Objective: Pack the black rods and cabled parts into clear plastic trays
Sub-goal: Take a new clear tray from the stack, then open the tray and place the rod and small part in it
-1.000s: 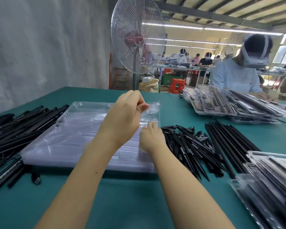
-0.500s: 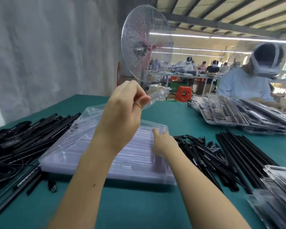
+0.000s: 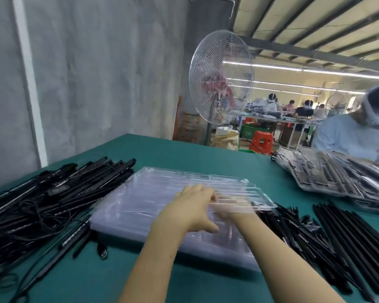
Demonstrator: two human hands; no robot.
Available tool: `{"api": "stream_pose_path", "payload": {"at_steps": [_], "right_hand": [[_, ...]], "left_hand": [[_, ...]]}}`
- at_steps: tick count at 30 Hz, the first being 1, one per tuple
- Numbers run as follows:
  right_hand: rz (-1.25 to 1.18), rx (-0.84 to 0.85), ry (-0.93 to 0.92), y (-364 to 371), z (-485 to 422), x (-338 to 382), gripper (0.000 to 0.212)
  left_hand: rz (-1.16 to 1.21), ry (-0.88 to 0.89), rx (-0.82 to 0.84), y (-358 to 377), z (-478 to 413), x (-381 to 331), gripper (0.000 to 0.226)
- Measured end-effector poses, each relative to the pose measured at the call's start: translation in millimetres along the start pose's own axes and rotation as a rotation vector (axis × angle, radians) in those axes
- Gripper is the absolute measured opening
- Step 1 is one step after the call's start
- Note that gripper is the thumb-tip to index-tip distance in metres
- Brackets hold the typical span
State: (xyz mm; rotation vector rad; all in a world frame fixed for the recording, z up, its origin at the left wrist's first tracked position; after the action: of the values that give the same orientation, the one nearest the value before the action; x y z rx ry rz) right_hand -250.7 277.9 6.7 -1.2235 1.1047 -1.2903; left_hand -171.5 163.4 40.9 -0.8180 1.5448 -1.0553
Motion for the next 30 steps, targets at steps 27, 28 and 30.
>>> {"api": "stream_pose_path", "payload": {"at_steps": [27, 28, 30], "right_hand": [[0.191, -0.009, -0.290, 26, -20, 96, 0.064], [0.196, -0.011, -0.290, 27, -21, 97, 0.063], [0.199, -0.002, -0.292, 28, -23, 98, 0.062]], "left_hand": [[0.493, -0.053, -1.027, -39, 31, 107, 0.021], [0.465, -0.020, -1.092, -45, 36, 104, 0.020], [0.424, 0.090, -1.243, -61, 50, 96, 0.018]]}}
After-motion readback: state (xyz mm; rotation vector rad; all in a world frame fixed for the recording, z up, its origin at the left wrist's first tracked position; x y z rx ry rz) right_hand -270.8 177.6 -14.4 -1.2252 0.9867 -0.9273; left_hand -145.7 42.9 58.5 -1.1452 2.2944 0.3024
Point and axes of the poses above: each hand's wrist, its own z-axis away from the middle knuckle, its own y-axis out of the palm, x = y × z, the point moved 1 cm from there along -z, towards the middle knuckle, and after that the axes turned 2 degrees about -y, right-handed, at the moved point
